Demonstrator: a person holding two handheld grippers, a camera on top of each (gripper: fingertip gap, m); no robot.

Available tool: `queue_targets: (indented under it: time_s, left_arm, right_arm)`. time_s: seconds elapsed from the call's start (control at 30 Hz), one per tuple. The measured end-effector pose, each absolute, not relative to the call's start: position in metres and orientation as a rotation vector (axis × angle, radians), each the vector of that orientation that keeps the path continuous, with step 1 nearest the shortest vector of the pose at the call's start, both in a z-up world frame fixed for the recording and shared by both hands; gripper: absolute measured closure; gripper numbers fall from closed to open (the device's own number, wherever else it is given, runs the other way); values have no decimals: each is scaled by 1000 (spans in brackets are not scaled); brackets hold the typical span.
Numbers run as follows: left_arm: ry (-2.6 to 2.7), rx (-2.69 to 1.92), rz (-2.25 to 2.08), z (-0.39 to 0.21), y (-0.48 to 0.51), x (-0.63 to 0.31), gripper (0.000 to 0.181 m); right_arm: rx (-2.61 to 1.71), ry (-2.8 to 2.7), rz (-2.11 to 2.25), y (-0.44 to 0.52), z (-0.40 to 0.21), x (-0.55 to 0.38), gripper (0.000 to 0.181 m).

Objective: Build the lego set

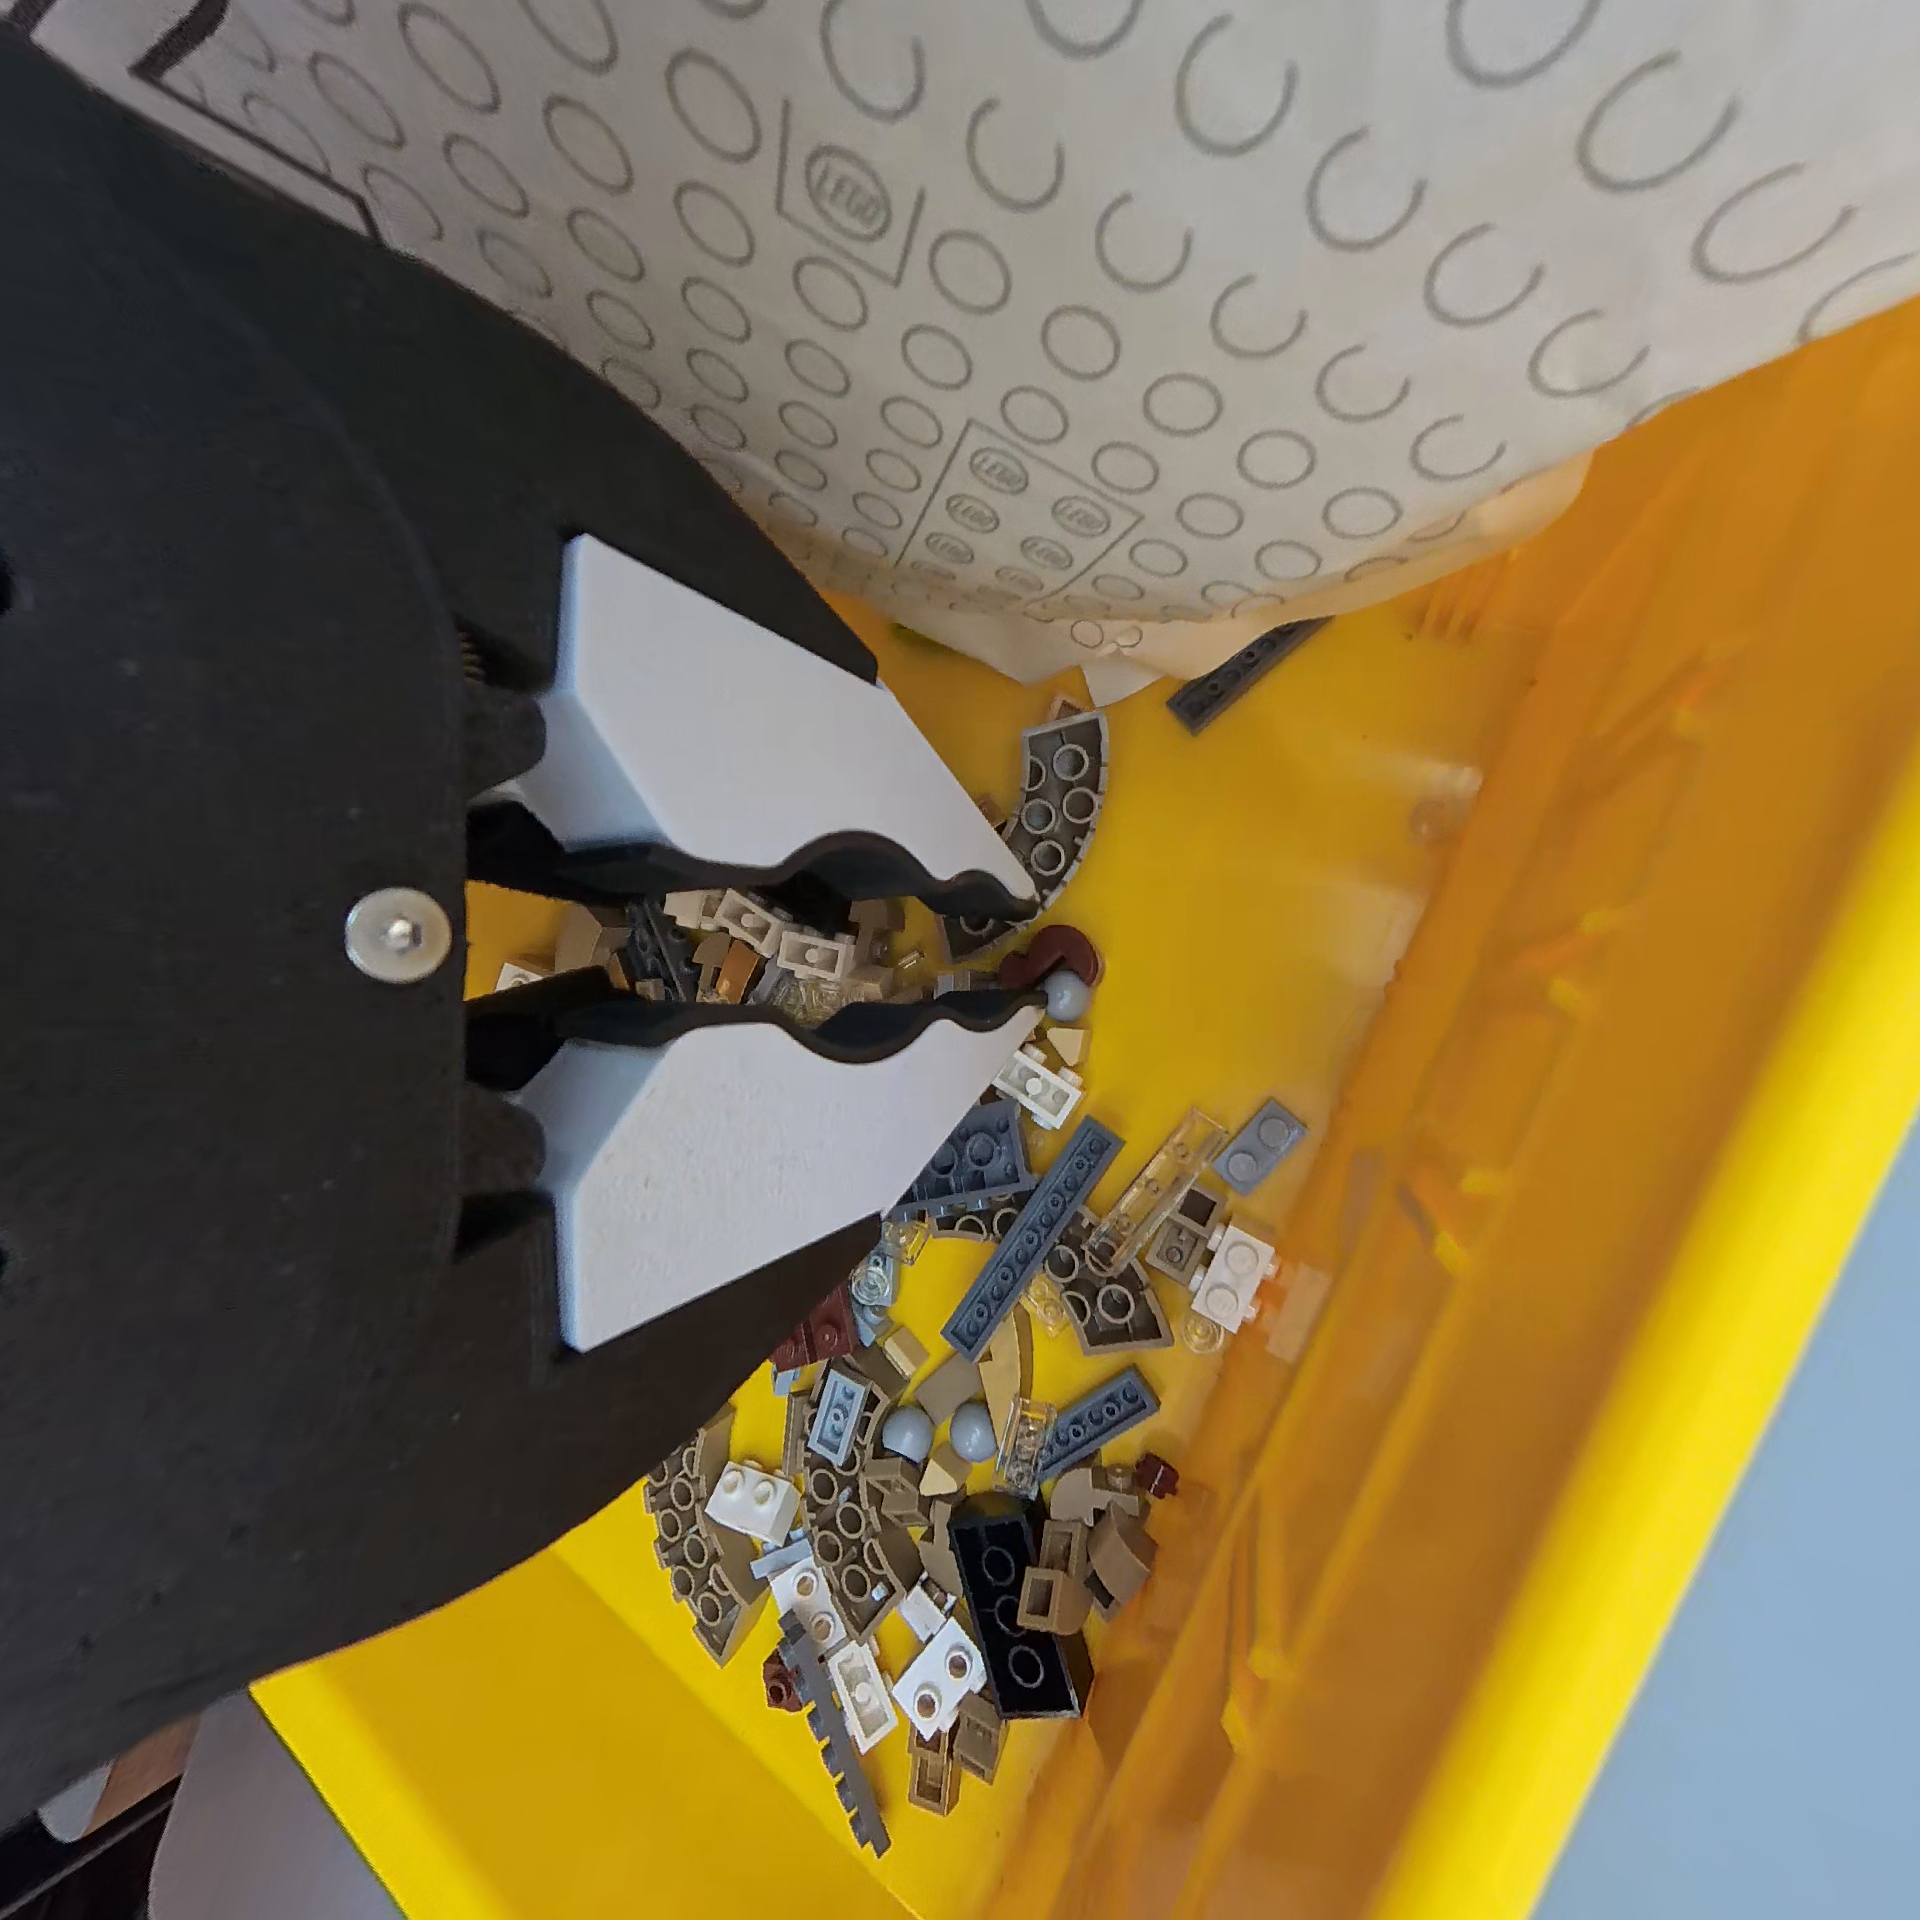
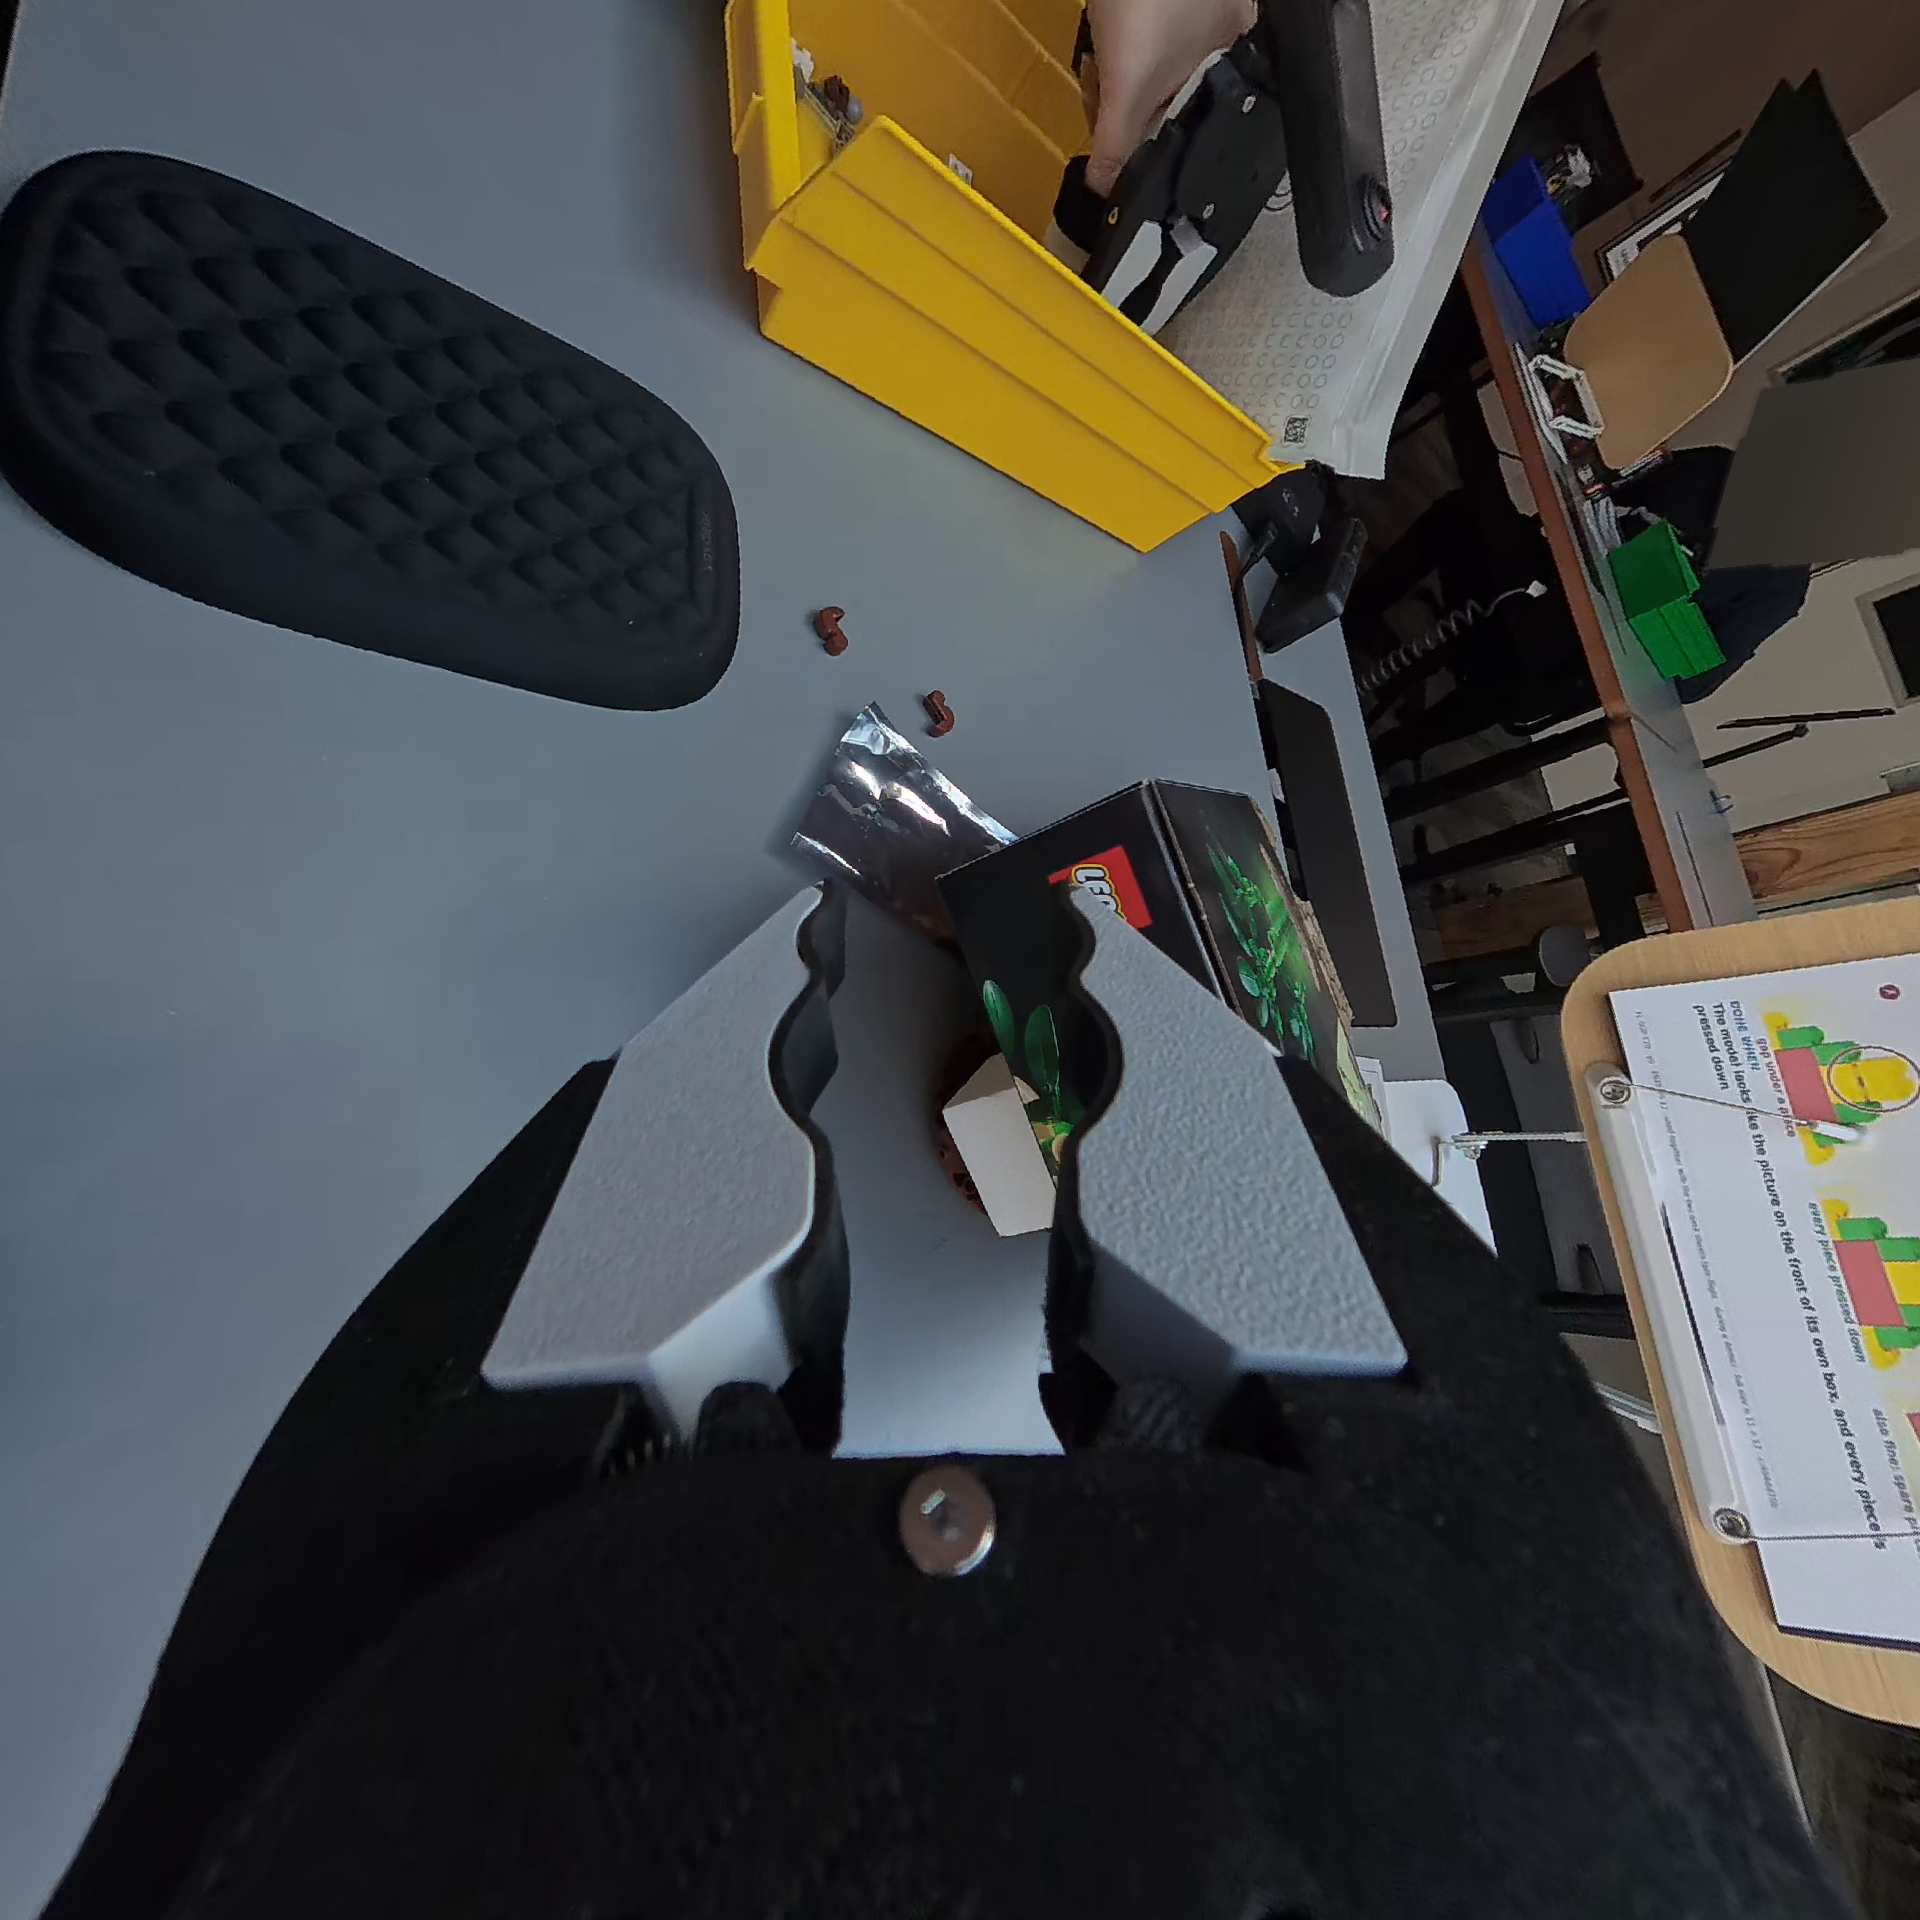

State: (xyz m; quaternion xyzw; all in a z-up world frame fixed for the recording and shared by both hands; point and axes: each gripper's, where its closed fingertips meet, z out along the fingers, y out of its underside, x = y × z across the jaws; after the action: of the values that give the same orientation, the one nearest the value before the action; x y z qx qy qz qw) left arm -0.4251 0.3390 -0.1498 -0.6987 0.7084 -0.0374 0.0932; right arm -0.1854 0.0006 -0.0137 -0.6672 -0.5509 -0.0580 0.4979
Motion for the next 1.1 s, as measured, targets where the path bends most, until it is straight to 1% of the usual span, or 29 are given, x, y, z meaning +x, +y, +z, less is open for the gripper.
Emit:
queue_targets:
  time_s: [0.27,0.37,0.43,0.73,0.83,0.9,1.0,1.1]
  left_arm:
    - [2132,-2095,-33,-156,342,-431,166]
    - [2119,-2102,-68,-156,341,-429,168]
    - [2122,-2101,-67,-156,341,-430,175]
    - [1998,-2077,-146,-131,339,-431,175]
    - [1871,-2070,-117,-107,339,-432,176]
    - [1710,-2073,-118,-79,333,-428,176]
    - [1518,-1992,-354,-18,288,-398,176]
    - [1558,-1895,-471,19,218,-366,176]
  right_arm:
    - [-1620,-1329,-144,-1,-13,-181,142]
    - [-1620,-1330,-143,-1,-14,-181,142]
    - [-1619,-1332,-144,-1,-15,-181,142]
    - [-1610,-1319,-139,-2,-14,-180,142]
    - [-1593,-1309,-142,-5,-9,-179,142]
    - [-1580,-1296,-146,-10,-7,-178,142]
    - [-1571,-1269,-132,-18,-5,-173,142]
    - [-1558,-1266,-140,-26,-2,-170,142]
